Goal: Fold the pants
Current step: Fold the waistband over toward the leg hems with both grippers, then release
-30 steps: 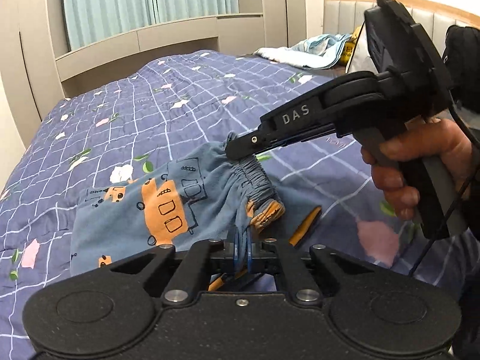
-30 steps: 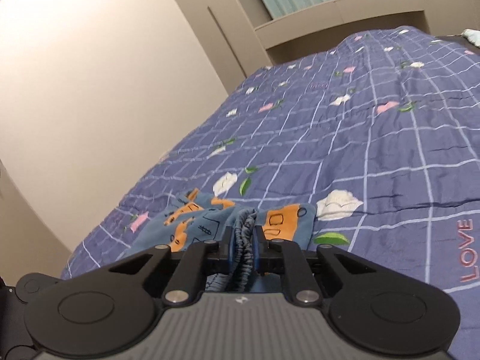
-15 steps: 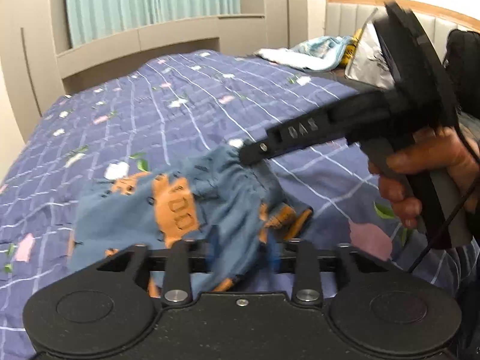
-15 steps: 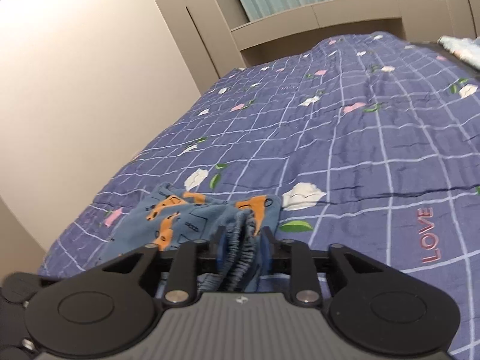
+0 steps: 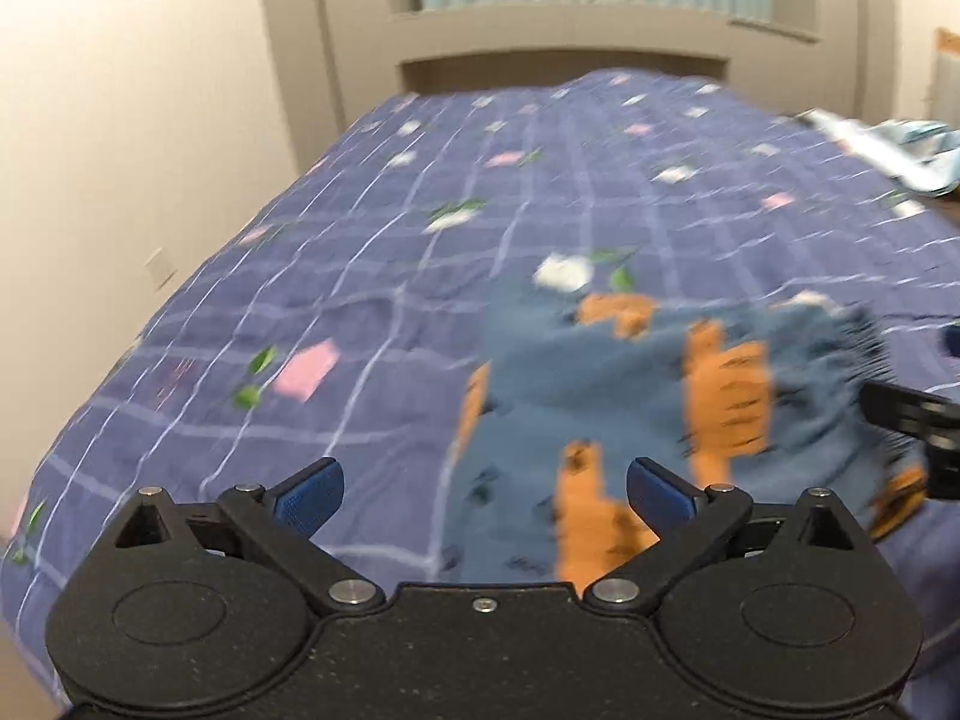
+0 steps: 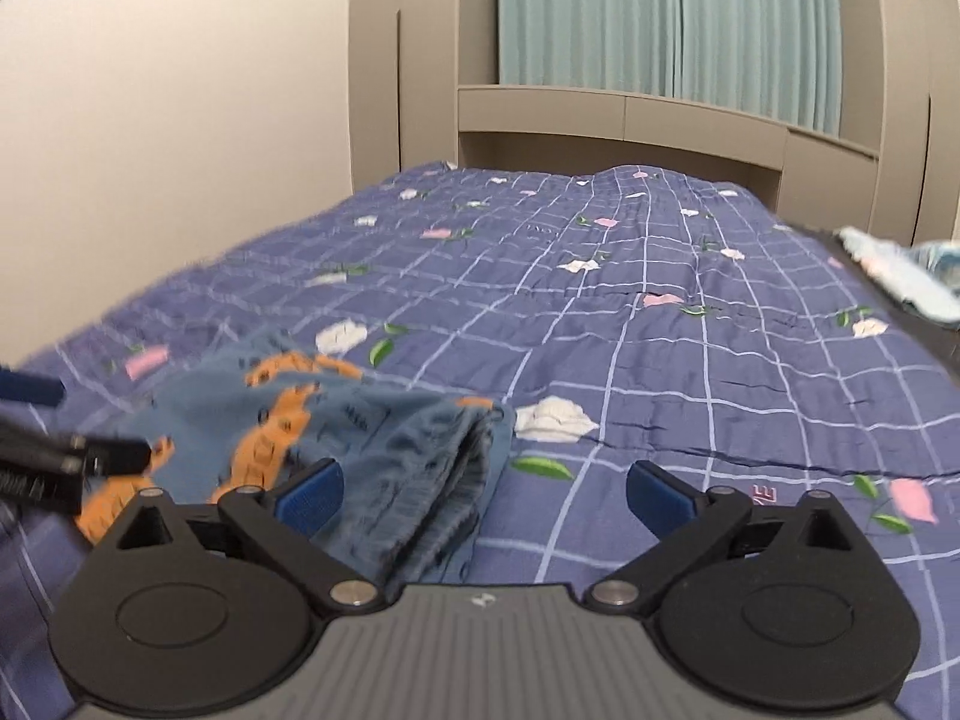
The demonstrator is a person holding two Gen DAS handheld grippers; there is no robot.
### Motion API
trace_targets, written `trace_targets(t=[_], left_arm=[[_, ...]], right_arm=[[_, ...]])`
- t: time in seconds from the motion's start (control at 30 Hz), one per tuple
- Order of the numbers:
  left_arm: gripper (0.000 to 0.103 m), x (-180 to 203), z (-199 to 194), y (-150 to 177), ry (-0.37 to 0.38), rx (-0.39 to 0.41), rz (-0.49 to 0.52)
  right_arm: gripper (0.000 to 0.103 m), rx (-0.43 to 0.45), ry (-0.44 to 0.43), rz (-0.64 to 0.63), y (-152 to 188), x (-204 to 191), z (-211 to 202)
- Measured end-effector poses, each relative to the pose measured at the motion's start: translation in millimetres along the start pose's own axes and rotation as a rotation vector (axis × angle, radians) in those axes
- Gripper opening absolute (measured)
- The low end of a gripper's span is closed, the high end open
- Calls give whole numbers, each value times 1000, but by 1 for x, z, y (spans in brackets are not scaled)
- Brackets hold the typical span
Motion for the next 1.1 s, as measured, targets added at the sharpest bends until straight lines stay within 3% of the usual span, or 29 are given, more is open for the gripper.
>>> trace_targets(t=[0.13,0.7,0.93,1.1], left_arm=[[102,-9,5,13,-47,-34,-13],[102,-15,6,20,-40,-59,-43],[102,-15,7,-9,-9,-17,-67],[102,4,32,-43,54,32,-7]], right_arm=[[103,-5,24,-38,9,-2,-5],[103,-31,-10,25,24,7,-4],[103,27,-15,25,-2,7,-4],[103,34,-63,-14,-23,-4,26]])
Point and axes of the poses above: each gripper's, at about its wrist camera, not at the fingertips, and z roughly the way its jaws point, x to its right, y to its underside, the point moved 9 cm from there along z, roughly the way its jaws point, and after that the axes turned 9 degrees about x, right-handed, at the moved point
